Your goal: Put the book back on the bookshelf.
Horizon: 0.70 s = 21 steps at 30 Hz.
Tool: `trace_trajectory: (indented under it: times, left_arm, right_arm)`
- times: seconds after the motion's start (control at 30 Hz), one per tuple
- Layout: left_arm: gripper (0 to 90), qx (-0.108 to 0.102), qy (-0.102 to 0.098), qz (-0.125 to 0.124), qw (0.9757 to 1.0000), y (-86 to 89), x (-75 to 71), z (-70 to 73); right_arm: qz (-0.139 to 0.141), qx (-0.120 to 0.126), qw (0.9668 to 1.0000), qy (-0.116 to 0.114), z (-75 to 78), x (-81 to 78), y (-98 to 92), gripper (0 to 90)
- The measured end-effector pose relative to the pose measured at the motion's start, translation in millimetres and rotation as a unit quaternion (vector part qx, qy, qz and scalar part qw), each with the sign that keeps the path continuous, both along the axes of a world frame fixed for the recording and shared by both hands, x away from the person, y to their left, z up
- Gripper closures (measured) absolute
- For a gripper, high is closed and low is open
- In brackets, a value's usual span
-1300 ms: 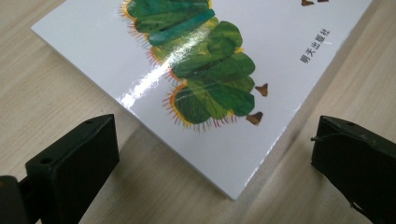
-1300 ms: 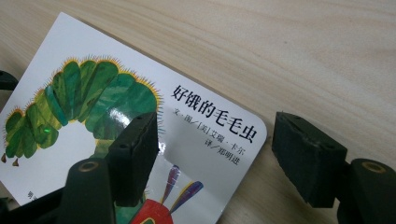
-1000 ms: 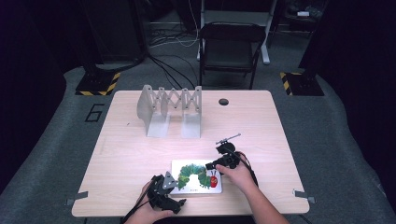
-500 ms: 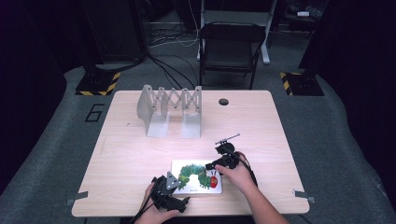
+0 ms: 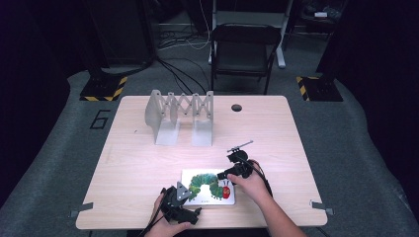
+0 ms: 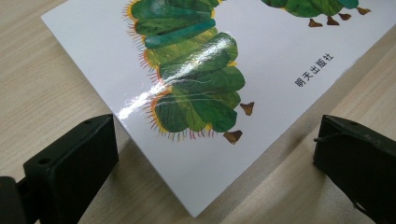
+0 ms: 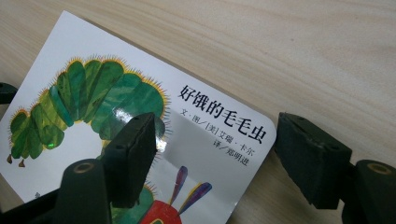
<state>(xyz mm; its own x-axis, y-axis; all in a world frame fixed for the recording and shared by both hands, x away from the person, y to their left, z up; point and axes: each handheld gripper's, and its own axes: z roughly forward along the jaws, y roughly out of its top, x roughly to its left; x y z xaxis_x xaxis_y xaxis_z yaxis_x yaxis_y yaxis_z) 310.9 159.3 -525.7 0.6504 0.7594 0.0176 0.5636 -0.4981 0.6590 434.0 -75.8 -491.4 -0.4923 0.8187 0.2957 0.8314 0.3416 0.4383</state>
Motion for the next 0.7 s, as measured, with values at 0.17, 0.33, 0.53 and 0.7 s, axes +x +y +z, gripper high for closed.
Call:
trace_trajectory:
  times: [0.17,0.33,0.53,0.7]
  left_arm:
    - [0.0,0.001,0.0,0.002,1.0,-0.2,-0.3,0.1]
    - [0.0,0.001,0.0,0.003,1.0,-0.3,-0.3,0.1]
    - [0.0,0.0,0.0,0.003,1.0,-0.3,-0.3,0.0]
    - [0.0,0.0,0.0,0.002,1.0,-0.2,-0.3,0.0]
  right_arm:
    - [0.003,0.0,1.0,-0.003,2.3,-0.5,-0.3,29.1]
    - [0.007,-0.005,1.0,-0.002,3.7,-0.4,0.8,29.3]
    - [0.009,-0.007,0.9999,-0.002,4.4,-0.2,0.8,29.5]
    - [0.013,-0.012,0.9998,-0.005,3.1,0.6,1.6,30.2]
